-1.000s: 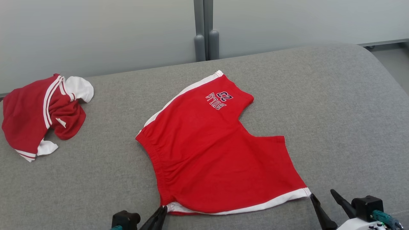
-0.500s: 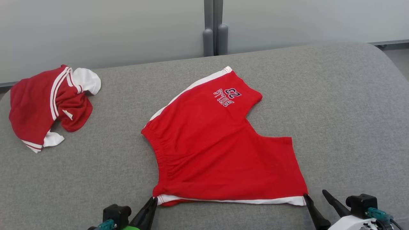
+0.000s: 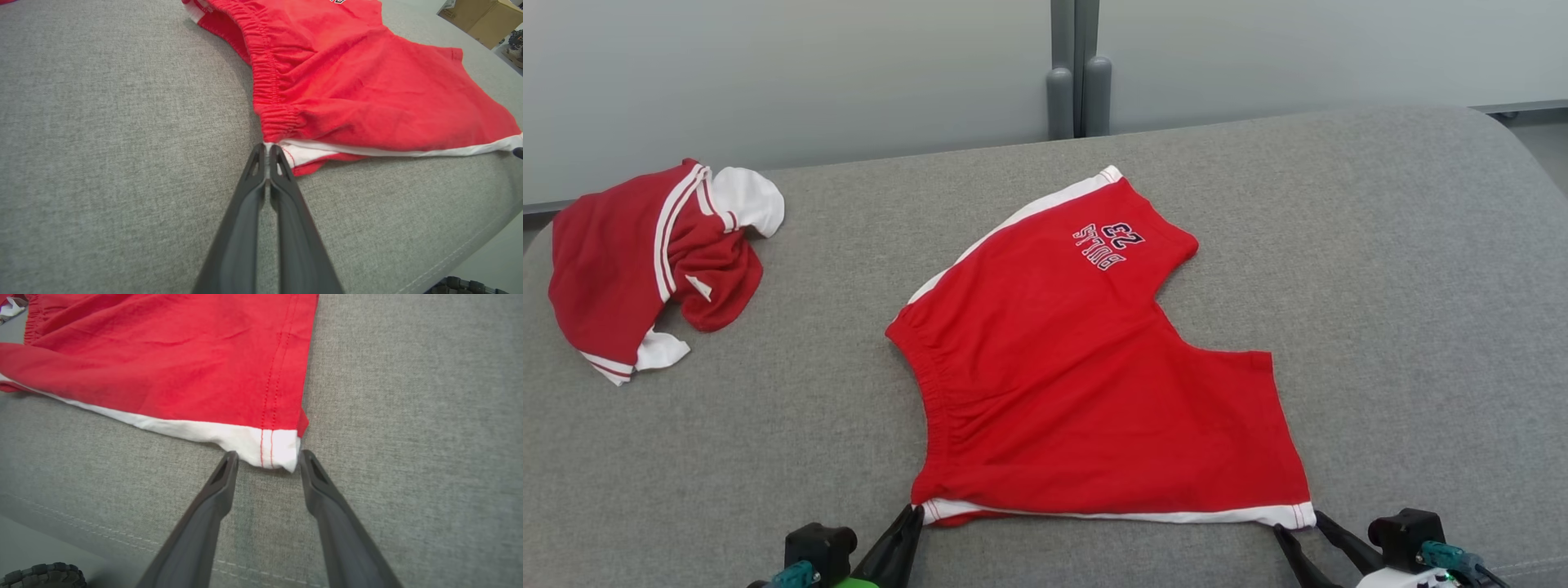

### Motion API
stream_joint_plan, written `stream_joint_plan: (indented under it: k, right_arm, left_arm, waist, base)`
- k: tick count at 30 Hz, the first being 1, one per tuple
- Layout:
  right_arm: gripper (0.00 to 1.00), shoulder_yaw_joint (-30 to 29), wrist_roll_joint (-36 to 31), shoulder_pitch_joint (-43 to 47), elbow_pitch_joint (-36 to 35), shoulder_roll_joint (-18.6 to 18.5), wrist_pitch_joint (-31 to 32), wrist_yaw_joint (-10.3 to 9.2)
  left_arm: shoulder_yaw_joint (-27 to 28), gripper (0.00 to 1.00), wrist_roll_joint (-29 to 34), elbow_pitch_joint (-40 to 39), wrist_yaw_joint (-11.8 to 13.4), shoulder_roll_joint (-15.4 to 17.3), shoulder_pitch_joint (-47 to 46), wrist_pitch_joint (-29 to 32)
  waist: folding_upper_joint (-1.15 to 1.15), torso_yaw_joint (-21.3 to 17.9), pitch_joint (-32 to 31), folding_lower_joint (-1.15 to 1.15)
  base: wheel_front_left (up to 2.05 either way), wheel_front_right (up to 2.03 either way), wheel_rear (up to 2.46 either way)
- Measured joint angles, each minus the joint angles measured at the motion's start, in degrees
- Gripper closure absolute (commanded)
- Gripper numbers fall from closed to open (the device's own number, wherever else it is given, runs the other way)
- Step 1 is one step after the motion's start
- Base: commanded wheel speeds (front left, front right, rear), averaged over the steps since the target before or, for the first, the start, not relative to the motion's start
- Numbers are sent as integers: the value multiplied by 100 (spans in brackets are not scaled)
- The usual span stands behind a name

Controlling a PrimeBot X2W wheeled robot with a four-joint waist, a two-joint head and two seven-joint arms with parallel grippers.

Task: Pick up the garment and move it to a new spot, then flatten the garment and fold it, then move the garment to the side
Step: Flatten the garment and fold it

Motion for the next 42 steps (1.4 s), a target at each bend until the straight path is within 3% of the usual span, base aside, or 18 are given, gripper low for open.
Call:
stream_joint_plan:
  k: [10, 16, 19, 28, 42]
  right_arm:
    - [36, 205, -192, -311, 194, -21, -8, 49]
    - [71, 287, -192, -384, 266, -21, -11, 49]
    - [100, 287, -193, -482, 238, -24, -67, 51]
    - [100, 27, -165, -543, -70, -104, -170, 52]
    - [100, -749, -81, -773, -1594, -315, -236, 44]
  left_arm:
    - [1, 100, 0, 45, -5, -5, -59, -8]
    - [0, 100, 1, 65, -7, -12, -85, -51]
    - [1, 100, 0, 68, -8, -16, -136, -51]
    - [155, 100, -64, -37, -34, -57, -169, -108]
    - [617, 100, -360, -950, -33, -222, -370, -158]
  waist:
    - [0, -18, 41, 0]
    - [0, 3, 72, 0]
    - [0, 11, 86, 0]
    - [0, -10, 83, 0]
    - [0, -111, -146, 0]
  base:
    - [0, 0, 0]
    - [0, 0, 0]
    - [0, 0, 0]
    - [0, 0, 0]
    - [0, 0, 0]
